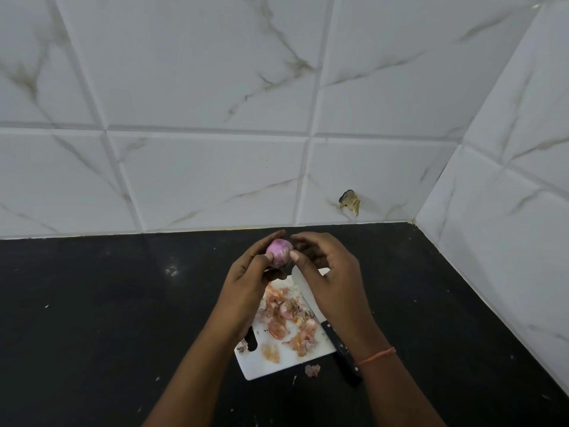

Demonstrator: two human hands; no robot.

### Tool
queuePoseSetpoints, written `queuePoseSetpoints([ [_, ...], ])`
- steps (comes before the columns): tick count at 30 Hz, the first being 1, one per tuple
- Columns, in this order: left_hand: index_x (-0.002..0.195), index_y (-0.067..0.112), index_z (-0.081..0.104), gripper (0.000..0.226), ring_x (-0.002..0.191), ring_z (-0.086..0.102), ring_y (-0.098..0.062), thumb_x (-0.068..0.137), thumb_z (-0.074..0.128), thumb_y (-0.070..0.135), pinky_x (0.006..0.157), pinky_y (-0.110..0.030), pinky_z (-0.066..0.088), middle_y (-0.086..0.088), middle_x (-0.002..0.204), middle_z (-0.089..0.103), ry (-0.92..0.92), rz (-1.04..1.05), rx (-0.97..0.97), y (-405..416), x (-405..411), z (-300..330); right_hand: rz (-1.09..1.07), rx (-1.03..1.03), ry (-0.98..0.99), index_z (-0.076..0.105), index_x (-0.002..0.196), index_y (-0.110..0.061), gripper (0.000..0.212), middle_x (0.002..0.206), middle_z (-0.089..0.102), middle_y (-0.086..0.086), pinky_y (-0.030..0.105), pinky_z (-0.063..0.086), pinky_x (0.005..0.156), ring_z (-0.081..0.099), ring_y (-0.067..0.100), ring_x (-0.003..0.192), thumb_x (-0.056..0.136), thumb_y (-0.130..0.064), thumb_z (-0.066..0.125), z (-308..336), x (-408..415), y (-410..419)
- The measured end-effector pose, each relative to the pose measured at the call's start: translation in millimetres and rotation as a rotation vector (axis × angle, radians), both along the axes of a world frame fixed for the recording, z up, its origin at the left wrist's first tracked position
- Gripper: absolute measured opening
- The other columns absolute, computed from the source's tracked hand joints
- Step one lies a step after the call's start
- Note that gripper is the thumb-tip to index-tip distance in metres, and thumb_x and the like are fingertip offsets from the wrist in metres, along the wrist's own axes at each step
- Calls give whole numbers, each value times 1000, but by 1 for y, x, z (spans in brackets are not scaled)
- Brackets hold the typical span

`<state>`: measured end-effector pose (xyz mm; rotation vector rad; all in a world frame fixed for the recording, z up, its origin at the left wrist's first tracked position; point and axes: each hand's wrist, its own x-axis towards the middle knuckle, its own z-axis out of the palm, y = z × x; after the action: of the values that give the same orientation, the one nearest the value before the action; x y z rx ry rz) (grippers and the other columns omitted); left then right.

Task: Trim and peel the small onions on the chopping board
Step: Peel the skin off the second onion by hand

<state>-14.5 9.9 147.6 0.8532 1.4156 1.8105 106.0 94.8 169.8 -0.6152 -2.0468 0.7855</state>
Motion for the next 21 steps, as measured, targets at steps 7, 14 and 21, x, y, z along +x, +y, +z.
queuePoseSetpoints([
  [7, 129, 24, 65, 39, 101, 70, -12, 103, 44, 3, 79, -23, 57, 8, 117, 73, 109, -1, -15, -3, -2, 6, 18, -14, -38, 64, 99, -17, 9, 94, 63, -9, 11, 48, 75, 61, 4, 88, 91, -12, 65, 1, -4, 3],
  [14, 130, 22, 64, 38, 104, 69, -12, 103, 45, 3, 79, -21, 57, 6, 120, 70, 131, -2, -21, -3, 2, 7, -7, 49, -163, 58, 100, -14, 6, 96, 56, -6, 9, 41, 74, 53, 5, 87, 96, -11, 54, -2, -6, 4],
  [21, 126, 24, 66, 33, 103, 70, -17, 105, 42, 15, 83, -26, 59, 0, 114, 73, 52, 46, -13, -3, 1, 7, 42, 85, -240, 58, 104, -15, 9, 97, 53, -11, 9, 40, 79, 50, 3, 92, 96, -11, 53, -5, -5, 1],
])
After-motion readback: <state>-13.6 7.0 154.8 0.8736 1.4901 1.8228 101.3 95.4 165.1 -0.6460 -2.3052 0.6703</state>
